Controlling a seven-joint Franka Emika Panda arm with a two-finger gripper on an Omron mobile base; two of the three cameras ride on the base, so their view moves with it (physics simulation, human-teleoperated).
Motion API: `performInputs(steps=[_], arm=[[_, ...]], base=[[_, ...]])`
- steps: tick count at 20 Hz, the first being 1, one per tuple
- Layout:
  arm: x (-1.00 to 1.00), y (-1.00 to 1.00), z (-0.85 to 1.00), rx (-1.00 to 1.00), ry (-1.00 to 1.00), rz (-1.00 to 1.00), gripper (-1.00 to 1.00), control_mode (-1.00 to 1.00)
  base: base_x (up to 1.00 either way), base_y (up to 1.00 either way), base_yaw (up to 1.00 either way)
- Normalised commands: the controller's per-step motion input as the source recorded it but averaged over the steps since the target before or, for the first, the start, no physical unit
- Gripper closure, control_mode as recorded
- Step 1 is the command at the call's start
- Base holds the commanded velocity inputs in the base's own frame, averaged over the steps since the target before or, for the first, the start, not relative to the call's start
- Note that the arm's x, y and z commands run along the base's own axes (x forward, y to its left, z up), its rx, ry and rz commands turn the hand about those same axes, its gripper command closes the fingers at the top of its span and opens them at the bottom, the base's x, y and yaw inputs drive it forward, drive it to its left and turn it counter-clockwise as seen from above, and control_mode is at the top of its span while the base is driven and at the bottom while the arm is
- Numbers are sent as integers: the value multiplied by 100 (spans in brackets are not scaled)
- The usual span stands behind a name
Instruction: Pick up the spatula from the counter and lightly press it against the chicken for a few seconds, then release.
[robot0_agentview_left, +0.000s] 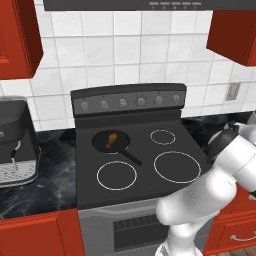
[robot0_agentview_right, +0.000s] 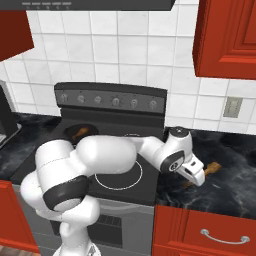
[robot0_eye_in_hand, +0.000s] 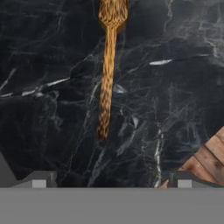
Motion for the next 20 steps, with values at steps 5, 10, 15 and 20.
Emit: performInputs(steps=[5, 10, 15, 20], arm=[[9, -9, -19, 2, 3, 0, -100, -100], [12, -8, -15, 2, 4, 0, -100, -100], [16, -8, -7, 1, 2, 0, -100, -100], [13, -13, -8, 1, 1, 0, -100, -100]], base=[[0, 0, 0], [0, 0, 0], [0, 0, 0], [0, 0, 0]])
